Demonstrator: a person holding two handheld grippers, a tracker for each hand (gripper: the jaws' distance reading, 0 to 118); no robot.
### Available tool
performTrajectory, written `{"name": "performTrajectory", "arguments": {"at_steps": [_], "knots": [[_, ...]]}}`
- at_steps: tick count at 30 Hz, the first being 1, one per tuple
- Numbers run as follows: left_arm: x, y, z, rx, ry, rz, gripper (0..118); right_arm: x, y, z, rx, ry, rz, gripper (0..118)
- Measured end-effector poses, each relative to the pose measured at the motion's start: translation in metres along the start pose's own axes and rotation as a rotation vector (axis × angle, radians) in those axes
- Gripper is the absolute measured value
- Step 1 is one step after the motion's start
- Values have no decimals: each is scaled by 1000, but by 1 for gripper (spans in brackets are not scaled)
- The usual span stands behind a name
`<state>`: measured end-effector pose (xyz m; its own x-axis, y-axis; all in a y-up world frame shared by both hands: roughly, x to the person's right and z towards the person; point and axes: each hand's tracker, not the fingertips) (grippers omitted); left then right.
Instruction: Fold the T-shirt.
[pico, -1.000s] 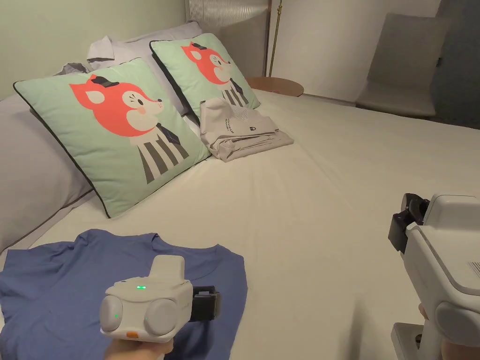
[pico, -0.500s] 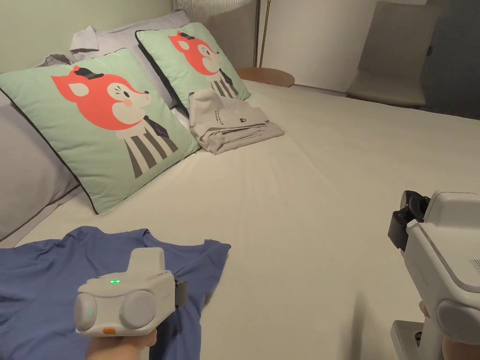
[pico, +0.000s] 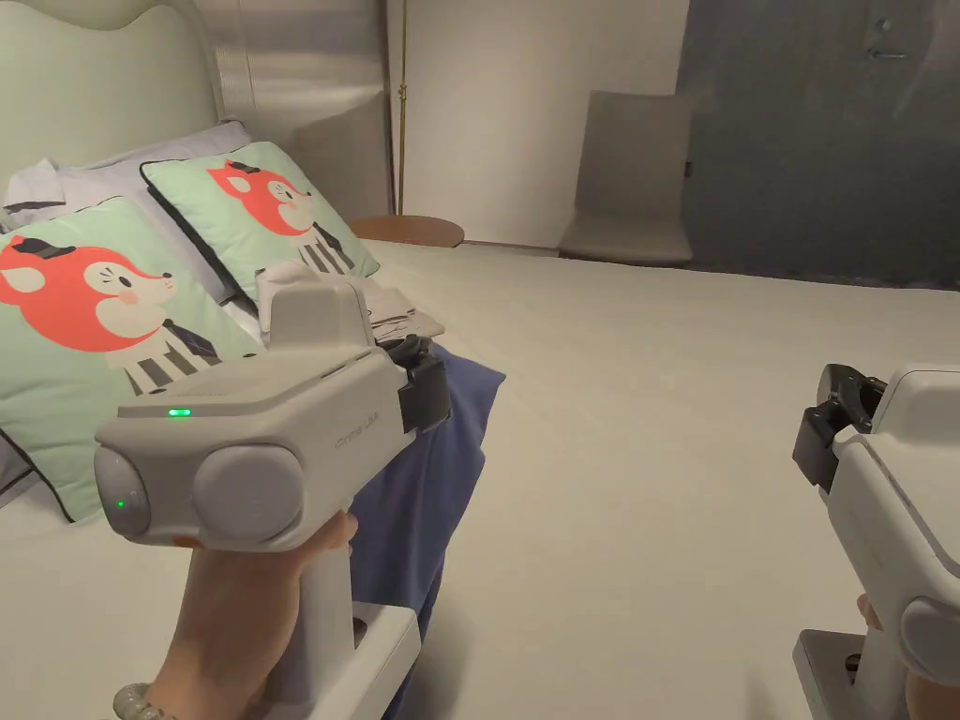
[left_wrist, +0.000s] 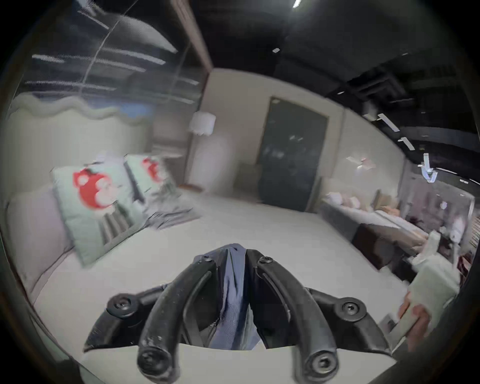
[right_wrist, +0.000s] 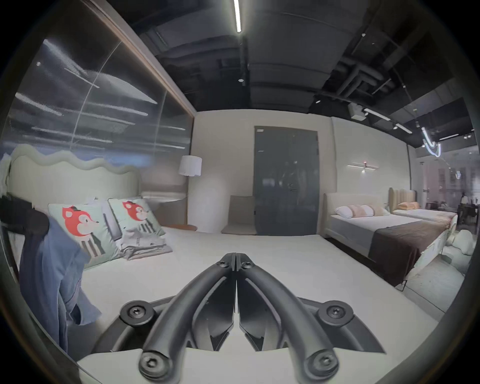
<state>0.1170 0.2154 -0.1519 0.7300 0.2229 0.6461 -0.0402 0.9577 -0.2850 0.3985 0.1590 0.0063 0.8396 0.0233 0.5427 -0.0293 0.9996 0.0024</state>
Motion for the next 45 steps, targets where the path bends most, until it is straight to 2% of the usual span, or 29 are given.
{"name": "performTrajectory", "arguments": {"at_steps": [7, 13, 18, 24, 27, 30, 31, 32, 33, 34, 35, 40, 45], "knots": [[101, 5, -20, 65, -300, -6, 12, 72, 9, 40, 32, -156, 11, 1], [163, -56, -68, -123, -416, 3, 12, 123, 3, 69, 20, -272, -1, 1], [181, -150, -105, -386, -393, -25, 12, 147, -10, 85, -19, -324, 11, 1], [174, -258, -125, -709, -321, -31, 12, 150, -28, 85, -65, -326, 3, 1], [170, -282, -122, -742, -300, -58, 13, 143, -33, 81, -79, -309, 0, 1], [161, -275, -115, -711, -311, -44, 17, 136, -35, 77, -83, -290, 8, 1], [158, -267, -113, -699, -311, -36, 26, 133, -35, 75, -82, -285, 10, 1], [154, -256, -111, -678, -320, -29, 45, 132, -34, 73, -81, -281, 10, 1], [148, -244, -108, -640, -325, -27, 75, 130, -33, 71, -79, -274, 6, 1], [141, -230, -102, -581, -325, -33, 95, 127, -32, 69, -75, -268, 2, 1], [132, -212, -96, -509, -315, -44, 106, 124, -31, 68, -71, -262, 1, 1], [75, -125, -56, -191, -132, -129, 107, 112, -25, 64, -45, -234, -3, 1], [12, -62, -2, 106, 164, -165, 104, 102, -22, 61, -22, -216, -8, 1]]}}
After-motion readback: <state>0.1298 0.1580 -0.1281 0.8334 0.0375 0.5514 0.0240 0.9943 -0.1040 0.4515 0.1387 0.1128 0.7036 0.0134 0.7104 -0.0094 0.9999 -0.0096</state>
